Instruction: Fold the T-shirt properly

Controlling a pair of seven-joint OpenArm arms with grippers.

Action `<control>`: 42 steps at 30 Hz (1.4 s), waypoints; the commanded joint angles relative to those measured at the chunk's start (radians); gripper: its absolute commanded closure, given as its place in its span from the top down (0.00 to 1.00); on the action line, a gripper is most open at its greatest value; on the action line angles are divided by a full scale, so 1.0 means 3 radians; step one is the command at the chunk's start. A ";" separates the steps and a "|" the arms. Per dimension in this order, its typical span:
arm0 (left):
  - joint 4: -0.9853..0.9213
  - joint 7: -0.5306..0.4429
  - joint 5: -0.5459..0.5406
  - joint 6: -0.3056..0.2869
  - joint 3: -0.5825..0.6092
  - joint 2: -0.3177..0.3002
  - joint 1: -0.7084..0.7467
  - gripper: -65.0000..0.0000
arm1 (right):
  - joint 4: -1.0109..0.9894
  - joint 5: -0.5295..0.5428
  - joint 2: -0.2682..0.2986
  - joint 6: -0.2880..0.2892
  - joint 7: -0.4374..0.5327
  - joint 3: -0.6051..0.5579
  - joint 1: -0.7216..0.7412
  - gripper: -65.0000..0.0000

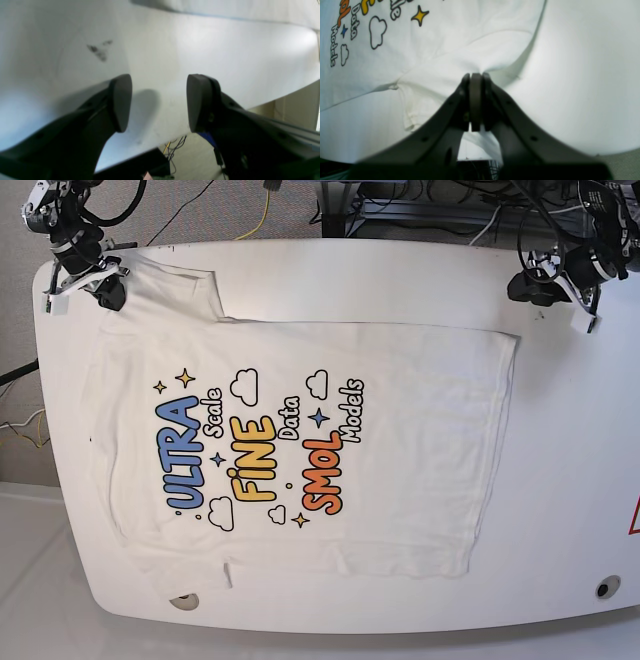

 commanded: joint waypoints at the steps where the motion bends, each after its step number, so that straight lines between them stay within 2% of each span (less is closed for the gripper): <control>1: -0.0013 0.0006 0.0032 0.0003 0.0009 -0.0023 -0.0047 0.50 | 0.0055 0.0079 0.0052 0.0020 0.0076 0.0026 -0.0010 0.00; 11: -0.0254 0.0032 0.0063 0.0011 0.0046 -0.0028 -0.0324 0.50 | 0.0052 0.0062 0.0051 0.0028 0.0064 0.0021 -0.0003 0.00; 12: -0.0229 0.0023 -0.0018 -0.0003 0.0059 0.0042 -0.0381 0.50 | 0.0063 0.0053 -0.0012 0.0008 -0.0015 -0.0077 0.0111 0.01; 24: -0.0249 0.0371 -0.0084 0.0012 0.0044 0.0042 -0.0754 0.50 | 0.0093 0.0043 -0.0028 0.0008 -0.0398 -0.0113 0.0382 0.01; 42: -0.0254 0.0315 -0.0069 0.0022 0.0044 0.0021 -0.0912 0.50 | 0.0088 0.0027 -0.0028 0.0003 -0.0408 -0.0123 0.0474 0.01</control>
